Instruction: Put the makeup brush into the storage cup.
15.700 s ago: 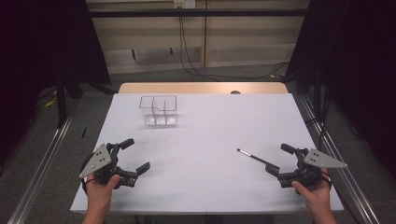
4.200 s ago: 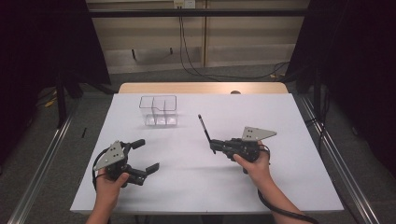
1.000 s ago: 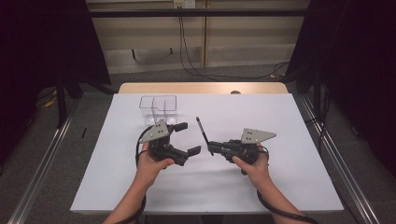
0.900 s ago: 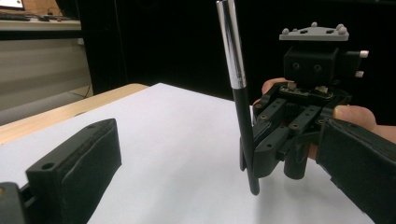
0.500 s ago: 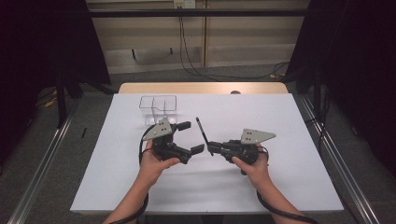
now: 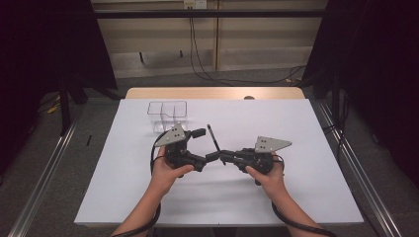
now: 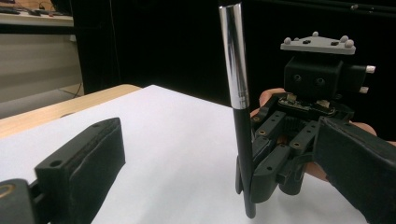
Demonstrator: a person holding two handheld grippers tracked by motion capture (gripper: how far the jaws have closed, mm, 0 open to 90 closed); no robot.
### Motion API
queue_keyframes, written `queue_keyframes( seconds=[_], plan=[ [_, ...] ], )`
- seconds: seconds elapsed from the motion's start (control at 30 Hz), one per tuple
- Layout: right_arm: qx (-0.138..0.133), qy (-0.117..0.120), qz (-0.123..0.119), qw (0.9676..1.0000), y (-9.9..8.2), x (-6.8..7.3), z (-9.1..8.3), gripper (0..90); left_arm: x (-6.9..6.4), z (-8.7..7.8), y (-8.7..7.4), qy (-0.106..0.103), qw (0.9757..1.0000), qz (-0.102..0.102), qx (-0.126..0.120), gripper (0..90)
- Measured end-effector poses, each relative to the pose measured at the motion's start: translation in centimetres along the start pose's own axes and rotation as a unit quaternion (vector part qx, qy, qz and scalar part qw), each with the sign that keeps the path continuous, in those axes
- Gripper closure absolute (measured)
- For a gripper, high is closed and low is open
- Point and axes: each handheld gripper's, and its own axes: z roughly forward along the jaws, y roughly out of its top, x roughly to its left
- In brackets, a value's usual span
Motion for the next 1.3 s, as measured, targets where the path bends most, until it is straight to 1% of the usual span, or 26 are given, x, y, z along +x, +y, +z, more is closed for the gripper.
queue_keyframes(
  seconds=[0.07, 0.13, 0.17, 0.23, 0.3, 0.33, 0.4, 0.43, 0.47, 0.5, 0.53, 0.63, 0.67, 0.7, 0.8, 0.87, 1.0, 1.03, 1.23, 1.3],
  plan=[
    [0.000, 0.000, 0.000, 1.0000, 0.00, 0.01, 0.01, 84.2, 0.02, -0.02, -0.08, -0.002, 1.0000, -0.002, 0.000, 3.9],
    [0.000, 0.001, 0.000, 1.0000, 0.01, 0.02, 0.05, 84.2, 0.00, -0.02, -0.15, -0.001, 1.0000, -0.002, 0.002, 6.6],
    [0.001, 0.001, -0.001, 1.0000, 0.01, 0.04, 0.05, 84.2, 0.00, -0.05, -0.18, -0.003, 1.0000, 0.000, 0.001, 8.3],
    [0.002, 0.002, -0.001, 1.0000, -0.02, 0.04, 0.09, 84.2, -0.03, -0.08, -0.23, -0.010, 0.9999, 0.000, -0.006, 15.7],
    [0.002, 0.002, -0.001, 1.0000, -0.06, 0.03, 0.12, 84.2, -0.04, -0.08, -0.25, -0.025, 0.9996, -0.001, -0.011, 22.9],
    [0.002, 0.002, 0.000, 1.0000, -0.07, 0.02, 0.12, 84.2, -0.11, -0.09, -0.24, -0.021, 0.9997, 0.004, -0.010, 25.4],
    [0.002, 0.002, 0.001, 1.0000, -0.09, 0.03, 0.13, 84.2, -0.11, -0.11, -0.25, -0.027, 0.9995, 0.005, -0.014, 32.4],
    [0.002, 0.002, 0.000, 1.0000, -0.10, 0.04, 0.15, 84.2, -0.11, -0.12, -0.24, -0.024, 0.9996, 0.009, -0.011, 35.9],
    [0.002, 0.002, 0.000, 1.0000, -0.10, 0.05, 0.16, 84.2, -0.09, -0.13, -0.26, -0.023, 0.9996, 0.011, -0.009, 36.8],
    [0.002, 0.003, 0.001, 1.0000, -0.11, 0.05, 0.17, 84.2, -0.09, -0.16, -0.28, -0.028, 0.9995, 0.010, -0.009, 39.5],
    [0.002, 0.002, 0.000, 1.0000, -0.11, 0.06, 0.19, 84.2, -0.09, -0.16, -0.29, -0.027, 0.9995, 0.010, -0.010, 42.9],
    [0.003, 0.001, 0.001, 1.0000, -0.14, 0.03, 0.19, 84.2, -0.06, -0.15, -0.30, -0.026, 0.9996, 0.004, -0.012, 46.6],
    [0.003, 0.001, 0.002, 1.0000, -0.15, 0.02, 0.18, 84.2, -0.03, -0.13, -0.29, -0.032, 0.9994, 0.003, -0.015, 48.8],
    [0.003, 0.001, 0.001, 1.0000, -0.14, 0.01, 0.17, 84.2, -0.05, -0.15, -0.27, -0.033, 0.9993, 0.002, -0.017, 51.3],
    [0.001, 0.000, 0.002, 1.0000, -0.13, -0.01, 0.15, 84.2, 0.01, -0.15, -0.29, -0.042, 0.9988, -0.008, -0.025, 58.1],
    [0.001, 0.001, 0.002, 1.0000, -0.14, 0.00, 0.17, 84.2, 0.09, -0.18, -0.35, -0.042, 0.9987, -0.010, -0.029, 63.1],
    [0.001, 0.001, 0.003, 1.0000, -0.15, 0.02, 0.24, 84.1, 0.14, -0.29, -0.38, -0.041, 0.9981, -0.015, -0.044, 75.3],
    [0.002, 0.002, 0.004, 1.0000, -0.17, 0.00, 0.24, 84.1, 0.18, -0.31, -0.37, -0.042, 0.9978, -0.021, -0.047, 78.7],
    [0.003, 0.002, 0.004, 1.0000, -0.24, 0.03, 0.37, 84.1, -0.01, -0.12, -0.40, -0.048, 0.9972, -0.030, -0.050, 82.9],
    [0.002, 0.003, 0.005, 1.0000, -0.26, 0.07, 0.42, 84.0, -0.11, -0.07, -0.37, -0.049, 0.9971, -0.029, -0.050, 83.4]
  ],
)
